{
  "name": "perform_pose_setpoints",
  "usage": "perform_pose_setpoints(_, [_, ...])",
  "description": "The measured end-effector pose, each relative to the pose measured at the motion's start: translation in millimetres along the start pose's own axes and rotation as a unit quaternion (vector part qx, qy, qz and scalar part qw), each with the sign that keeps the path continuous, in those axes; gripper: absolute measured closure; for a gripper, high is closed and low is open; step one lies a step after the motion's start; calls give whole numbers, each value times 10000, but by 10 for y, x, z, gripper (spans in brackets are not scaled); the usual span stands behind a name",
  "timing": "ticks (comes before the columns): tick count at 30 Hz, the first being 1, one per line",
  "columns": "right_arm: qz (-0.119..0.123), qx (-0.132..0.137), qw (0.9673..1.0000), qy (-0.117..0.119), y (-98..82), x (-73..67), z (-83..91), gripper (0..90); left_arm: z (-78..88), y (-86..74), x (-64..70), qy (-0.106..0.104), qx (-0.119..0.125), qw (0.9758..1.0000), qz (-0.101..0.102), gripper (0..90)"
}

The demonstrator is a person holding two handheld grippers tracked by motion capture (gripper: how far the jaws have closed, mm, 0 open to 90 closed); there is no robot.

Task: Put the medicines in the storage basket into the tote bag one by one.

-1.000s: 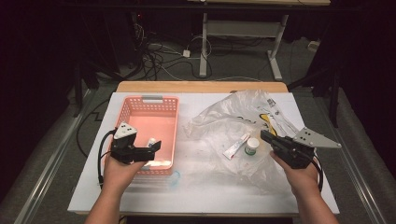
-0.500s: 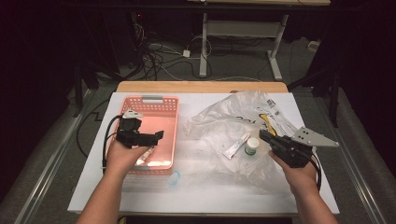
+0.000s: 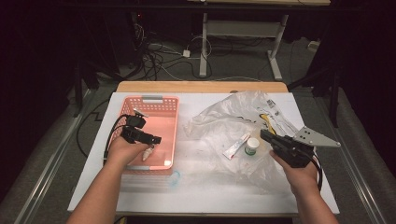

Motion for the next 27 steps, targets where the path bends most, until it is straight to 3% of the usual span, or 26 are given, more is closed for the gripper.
perform_pose_setpoints(6, [-3, 0, 10000, 14, -7, 11, -14, 900, -55, -68, 7, 0, -564, 9984, 40, 299])
perform_pose_setpoints(12, [19, 36, 10000, 16, 22, -12, -8, 900, -94, -98, 34, 82, -871, 9961, -93, 388])
perform_pose_setpoints(16, [8, 58, 10000, 12, 37, -18, 7, 900, -136, -103, 41, 177, -942, 9953, -97, 437])
perform_pose_setpoints(20, [37, 34, 10000, 14, 25, -18, 4, 900, -185, -106, 79, 176, -1018, 9943, -246, 503])
perform_pose_setpoints(27, [17, 40, 10000, 4, 28, -5, 8, 900, -219, -63, 102, 242, -909, 9948, -378, 578])
Point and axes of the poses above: each handheld gripper's, and its own axes: z roughly backward along the jaws, y roughly out of its top, x roughly to its right, the point moved 10 cm from there along -z, roughly forward along the jaws, and after that the axes turned 2 degrees about -y, right-handed, at the moved point
